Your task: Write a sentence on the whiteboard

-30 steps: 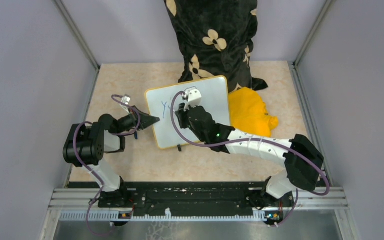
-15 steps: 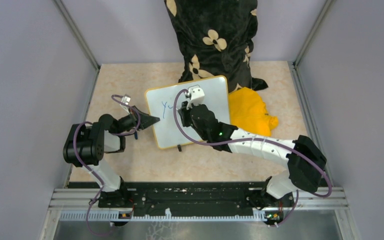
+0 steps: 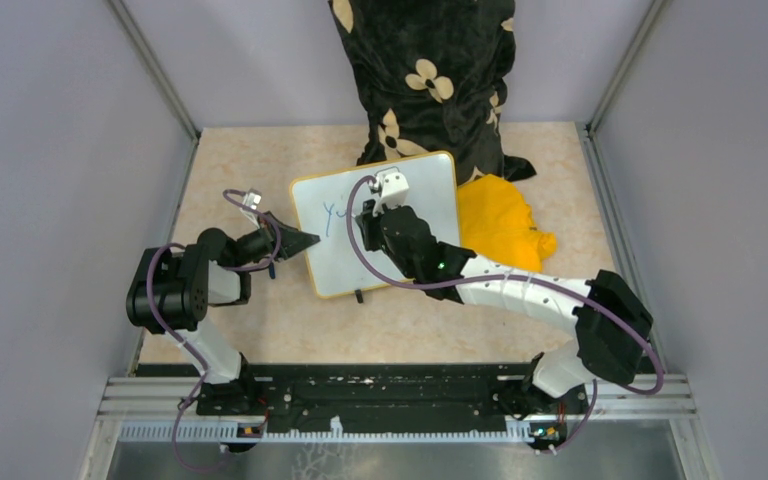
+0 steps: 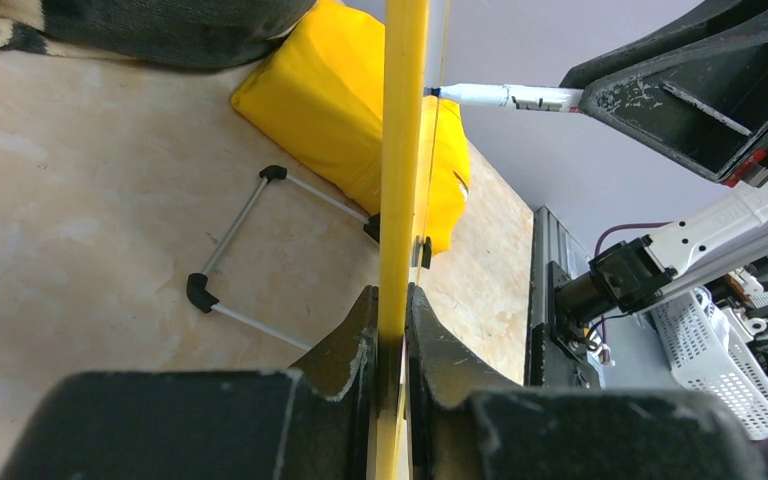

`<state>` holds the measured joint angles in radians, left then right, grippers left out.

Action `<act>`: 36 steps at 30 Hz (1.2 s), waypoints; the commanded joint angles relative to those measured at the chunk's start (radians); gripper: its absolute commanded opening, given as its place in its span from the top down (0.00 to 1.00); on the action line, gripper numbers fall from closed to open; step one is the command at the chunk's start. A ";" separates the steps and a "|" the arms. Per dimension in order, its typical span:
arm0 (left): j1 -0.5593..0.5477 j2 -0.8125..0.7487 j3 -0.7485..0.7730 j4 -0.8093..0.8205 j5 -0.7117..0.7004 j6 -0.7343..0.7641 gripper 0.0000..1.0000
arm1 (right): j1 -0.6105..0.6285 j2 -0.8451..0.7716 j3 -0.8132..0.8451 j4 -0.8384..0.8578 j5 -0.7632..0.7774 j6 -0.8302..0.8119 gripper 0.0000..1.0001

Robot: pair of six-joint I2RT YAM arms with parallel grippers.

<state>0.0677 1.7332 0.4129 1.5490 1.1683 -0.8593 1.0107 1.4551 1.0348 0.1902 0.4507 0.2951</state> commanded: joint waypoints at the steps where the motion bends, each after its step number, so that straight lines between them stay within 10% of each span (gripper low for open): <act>1: -0.010 -0.003 -0.003 0.154 -0.010 0.029 1.00 | -0.021 0.011 0.060 0.032 0.011 -0.019 1.00; 36: -0.014 -0.008 -0.002 0.151 -0.010 0.031 1.00 | -0.020 -0.039 0.019 0.054 -0.052 0.010 1.00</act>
<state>0.0669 1.7332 0.4129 1.5490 1.1683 -0.8593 1.0046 1.4818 1.0489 0.2134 0.3759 0.2951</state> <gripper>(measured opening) 0.156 0.126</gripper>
